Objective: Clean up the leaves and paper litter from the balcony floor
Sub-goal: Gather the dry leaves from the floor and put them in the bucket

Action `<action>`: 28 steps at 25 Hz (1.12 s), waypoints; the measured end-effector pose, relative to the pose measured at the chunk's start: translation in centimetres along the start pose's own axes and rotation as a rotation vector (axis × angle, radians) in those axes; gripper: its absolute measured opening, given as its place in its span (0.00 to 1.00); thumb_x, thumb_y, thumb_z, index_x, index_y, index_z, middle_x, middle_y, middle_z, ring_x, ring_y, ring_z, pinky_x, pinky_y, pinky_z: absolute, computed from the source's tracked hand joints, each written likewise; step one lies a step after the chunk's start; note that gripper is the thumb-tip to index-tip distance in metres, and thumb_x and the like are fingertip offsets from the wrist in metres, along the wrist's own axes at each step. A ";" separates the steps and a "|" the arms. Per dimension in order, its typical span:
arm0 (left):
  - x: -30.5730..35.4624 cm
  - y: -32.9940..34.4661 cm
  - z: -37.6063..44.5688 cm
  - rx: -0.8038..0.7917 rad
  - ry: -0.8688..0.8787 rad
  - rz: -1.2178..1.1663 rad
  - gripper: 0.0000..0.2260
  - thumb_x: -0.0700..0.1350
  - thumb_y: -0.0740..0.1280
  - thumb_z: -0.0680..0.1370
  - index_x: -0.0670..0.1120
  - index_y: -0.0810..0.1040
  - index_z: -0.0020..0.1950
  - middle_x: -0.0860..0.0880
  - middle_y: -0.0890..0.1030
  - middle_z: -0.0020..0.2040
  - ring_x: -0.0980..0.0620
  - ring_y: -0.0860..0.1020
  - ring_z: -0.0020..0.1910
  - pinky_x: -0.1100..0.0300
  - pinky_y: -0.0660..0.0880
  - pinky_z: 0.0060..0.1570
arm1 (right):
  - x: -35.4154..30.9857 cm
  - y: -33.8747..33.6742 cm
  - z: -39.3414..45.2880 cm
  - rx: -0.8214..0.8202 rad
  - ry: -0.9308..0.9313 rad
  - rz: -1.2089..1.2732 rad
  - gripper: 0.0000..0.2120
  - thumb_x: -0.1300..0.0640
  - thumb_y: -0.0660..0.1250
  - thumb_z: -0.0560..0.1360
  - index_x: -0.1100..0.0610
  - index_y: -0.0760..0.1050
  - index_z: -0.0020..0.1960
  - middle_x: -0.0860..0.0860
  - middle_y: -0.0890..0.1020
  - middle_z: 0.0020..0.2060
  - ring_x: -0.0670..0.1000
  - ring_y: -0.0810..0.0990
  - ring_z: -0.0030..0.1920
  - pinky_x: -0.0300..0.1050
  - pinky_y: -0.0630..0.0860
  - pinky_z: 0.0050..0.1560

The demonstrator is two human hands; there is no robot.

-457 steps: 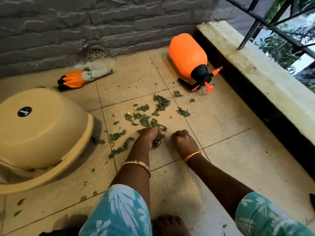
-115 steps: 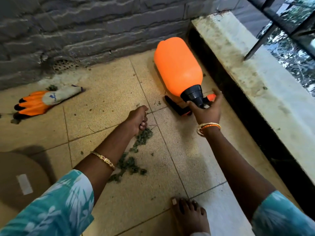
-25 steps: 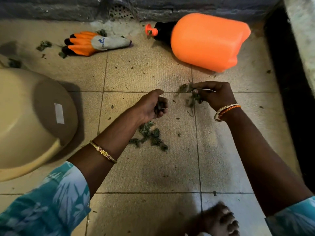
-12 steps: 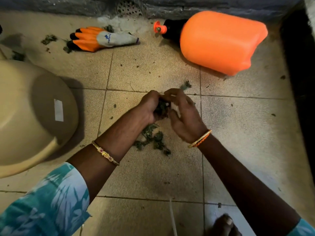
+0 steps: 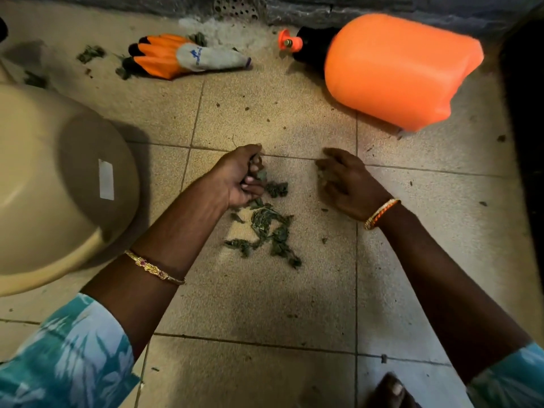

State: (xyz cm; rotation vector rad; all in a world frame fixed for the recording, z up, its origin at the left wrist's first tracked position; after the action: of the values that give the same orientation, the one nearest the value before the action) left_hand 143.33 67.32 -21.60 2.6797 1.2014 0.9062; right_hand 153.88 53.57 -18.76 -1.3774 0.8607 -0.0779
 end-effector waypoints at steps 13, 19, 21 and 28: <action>-4.3 0.3 -2.7 -0.115 0.035 -0.022 0.16 0.44 0.60 0.81 0.47 0.63 0.34 0.52 0.68 0.23 0.59 0.56 0.15 0.69 0.52 0.13 | -1.6 -0.7 -8.8 0.329 0.037 -0.115 0.12 0.68 0.62 0.70 0.66 0.81 0.49 0.63 0.82 0.46 0.65 0.80 0.46 0.51 0.77 0.46; -7.8 0.8 -5.8 -0.127 0.017 0.048 0.21 0.52 0.51 0.84 0.42 0.74 0.40 0.48 0.78 0.26 0.60 0.58 0.15 0.71 0.51 0.14 | -1.1 -3.2 -7.8 0.418 0.435 0.629 0.09 0.69 0.71 0.69 0.63 0.82 0.49 0.56 0.84 0.45 0.44 0.82 0.43 0.38 0.78 0.52; -8.4 1.3 -6.6 -0.124 0.013 0.150 0.24 0.54 0.49 0.84 0.41 0.75 0.41 0.46 0.80 0.27 0.60 0.58 0.15 0.73 0.51 0.15 | -5.1 -2.7 -7.6 0.393 0.319 0.623 0.09 0.68 0.72 0.68 0.62 0.82 0.48 0.56 0.84 0.43 0.40 0.81 0.39 0.37 0.79 0.47; -10.1 0.6 -6.2 -0.070 0.093 0.345 0.16 0.44 0.50 0.82 0.47 0.67 0.35 0.53 0.65 0.21 0.59 0.58 0.16 0.72 0.53 0.17 | -12.9 0.0 -9.2 0.190 0.058 0.455 0.12 0.68 0.64 0.72 0.60 0.71 0.54 0.56 0.83 0.36 0.52 0.79 0.33 0.40 0.74 0.34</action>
State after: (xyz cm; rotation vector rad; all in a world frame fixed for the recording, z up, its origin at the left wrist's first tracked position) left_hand 135.12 58.77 -21.20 2.8653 0.7126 1.1014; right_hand 139.60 52.75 -12.00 -0.9821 1.1658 0.1487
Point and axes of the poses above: each hand's wrist, its own z-axis towards the middle knuckle, its own y-axis out of the palm, x = y × z, the point moved 10 cm from there along z, towards the middle knuckle
